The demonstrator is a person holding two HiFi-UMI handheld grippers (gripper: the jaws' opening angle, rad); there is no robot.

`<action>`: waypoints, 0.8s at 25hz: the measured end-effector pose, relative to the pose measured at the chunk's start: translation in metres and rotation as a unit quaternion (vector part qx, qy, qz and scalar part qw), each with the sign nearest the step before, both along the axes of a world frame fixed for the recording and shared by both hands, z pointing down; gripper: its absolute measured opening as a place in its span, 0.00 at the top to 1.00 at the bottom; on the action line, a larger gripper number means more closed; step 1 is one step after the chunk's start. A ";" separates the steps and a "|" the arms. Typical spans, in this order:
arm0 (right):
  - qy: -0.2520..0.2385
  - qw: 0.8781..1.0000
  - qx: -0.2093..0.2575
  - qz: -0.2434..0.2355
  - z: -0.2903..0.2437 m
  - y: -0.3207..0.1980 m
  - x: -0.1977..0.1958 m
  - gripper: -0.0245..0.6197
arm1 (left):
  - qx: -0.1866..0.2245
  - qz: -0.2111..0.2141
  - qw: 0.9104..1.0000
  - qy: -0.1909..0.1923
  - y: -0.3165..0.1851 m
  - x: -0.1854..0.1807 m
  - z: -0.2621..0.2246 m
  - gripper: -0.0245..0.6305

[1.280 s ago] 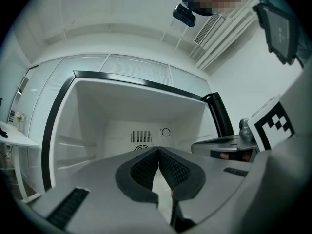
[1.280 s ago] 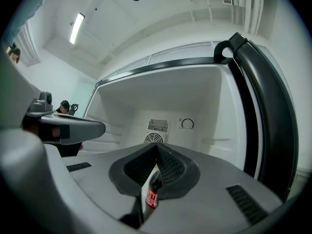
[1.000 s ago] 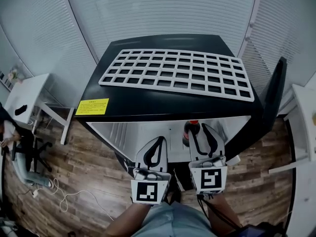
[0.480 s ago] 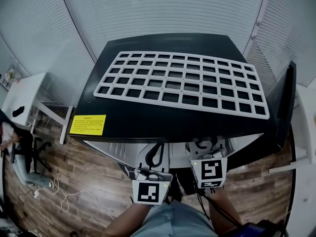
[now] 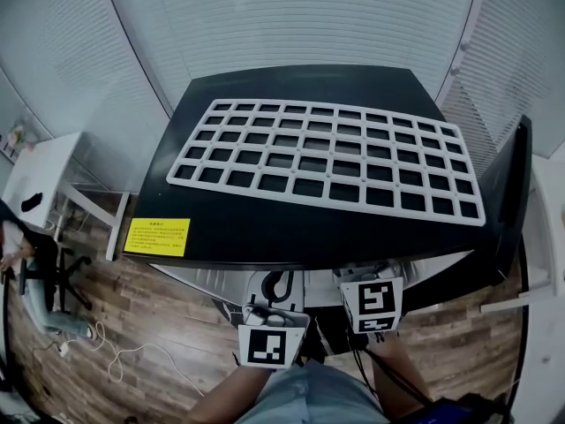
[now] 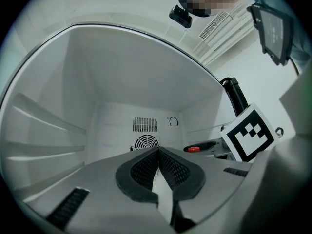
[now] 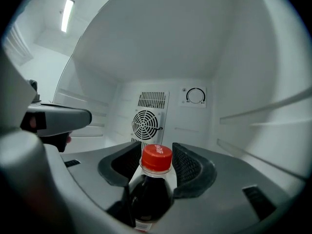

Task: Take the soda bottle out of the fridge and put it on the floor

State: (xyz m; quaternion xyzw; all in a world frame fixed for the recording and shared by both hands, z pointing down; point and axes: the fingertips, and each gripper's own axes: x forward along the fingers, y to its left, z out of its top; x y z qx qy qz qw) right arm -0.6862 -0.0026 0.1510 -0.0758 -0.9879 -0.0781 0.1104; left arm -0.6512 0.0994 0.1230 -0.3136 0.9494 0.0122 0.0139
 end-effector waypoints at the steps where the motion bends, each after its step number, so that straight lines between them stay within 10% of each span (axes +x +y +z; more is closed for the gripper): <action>1: 0.002 1.000 0.002 0.000 0.002 -0.001 -0.001 0.64 | 0.001 -0.001 1.000 0.001 0.000 -0.001 0.000 0.94; 20: 0.020 1.000 0.017 -0.007 0.002 0.006 -0.010 0.75 | 0.004 -0.006 1.000 -0.005 0.006 -0.008 -0.005 0.94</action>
